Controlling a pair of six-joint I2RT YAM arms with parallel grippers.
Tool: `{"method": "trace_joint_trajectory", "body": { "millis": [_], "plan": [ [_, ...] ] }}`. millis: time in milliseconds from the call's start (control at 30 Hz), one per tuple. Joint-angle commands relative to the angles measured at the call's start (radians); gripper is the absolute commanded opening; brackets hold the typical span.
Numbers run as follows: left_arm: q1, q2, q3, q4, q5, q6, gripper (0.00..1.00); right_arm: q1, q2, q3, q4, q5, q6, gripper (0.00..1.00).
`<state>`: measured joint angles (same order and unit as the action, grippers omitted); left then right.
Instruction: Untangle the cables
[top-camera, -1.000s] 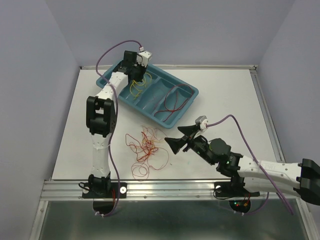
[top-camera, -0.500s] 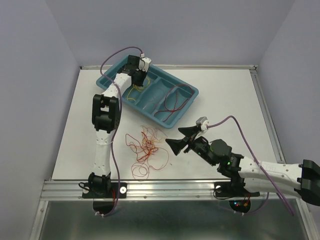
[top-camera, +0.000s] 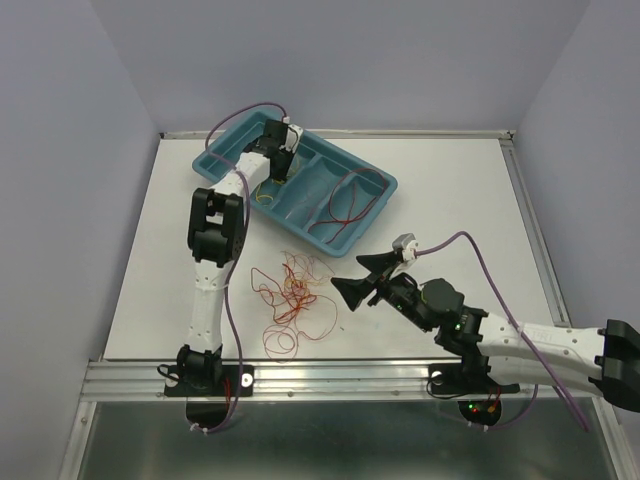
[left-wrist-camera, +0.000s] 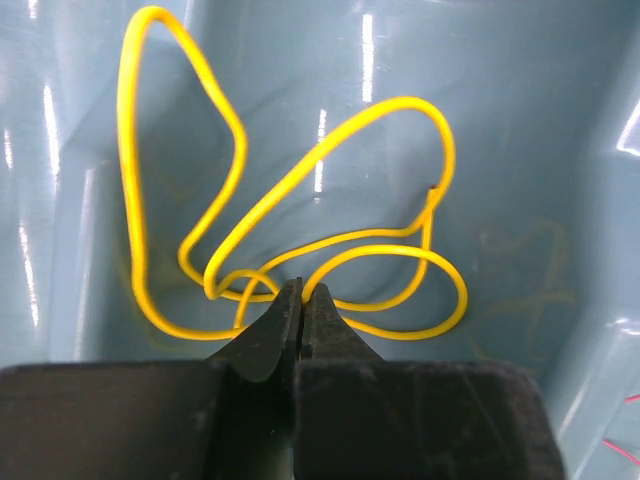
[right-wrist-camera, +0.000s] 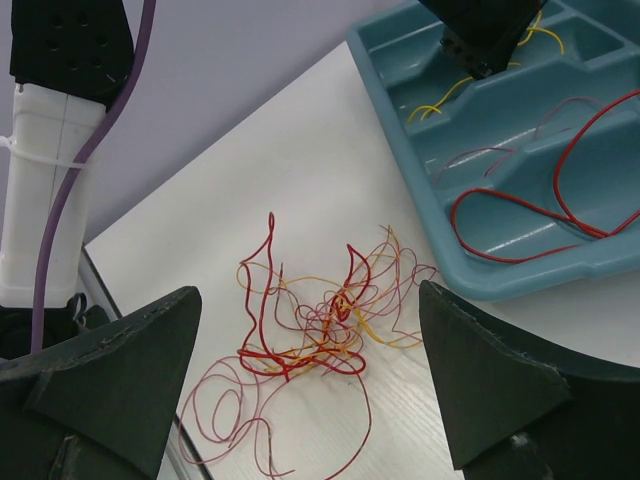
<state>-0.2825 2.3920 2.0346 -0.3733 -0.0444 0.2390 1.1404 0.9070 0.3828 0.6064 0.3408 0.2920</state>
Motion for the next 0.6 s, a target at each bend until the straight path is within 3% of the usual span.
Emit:
{"method": "trace_joint_trajectory", "body": {
  "millis": [0,133,300,400,567],
  "plan": [
    [-0.017,0.033,0.033,-0.070,0.008,0.046,0.00,0.005,-0.026,-0.016,0.053,0.004,0.006,0.94],
    [-0.021,0.042,0.076,-0.125,0.014,0.066,0.08,0.004,-0.031,-0.019,0.053,0.004,0.004,0.94],
    [-0.021,-0.071,0.013,-0.079,-0.009,0.080,0.21,0.004,-0.020,-0.016,0.053,0.007,0.001,0.94],
    [-0.021,-0.174,-0.016,-0.078,0.005,0.095,0.41,0.004,-0.020,-0.015,0.052,0.010,0.001,0.94],
    [-0.021,-0.260,-0.025,-0.090,0.001,0.120,0.48,0.004,-0.022,-0.016,0.052,0.013,-0.002,0.94]
  ]
}}
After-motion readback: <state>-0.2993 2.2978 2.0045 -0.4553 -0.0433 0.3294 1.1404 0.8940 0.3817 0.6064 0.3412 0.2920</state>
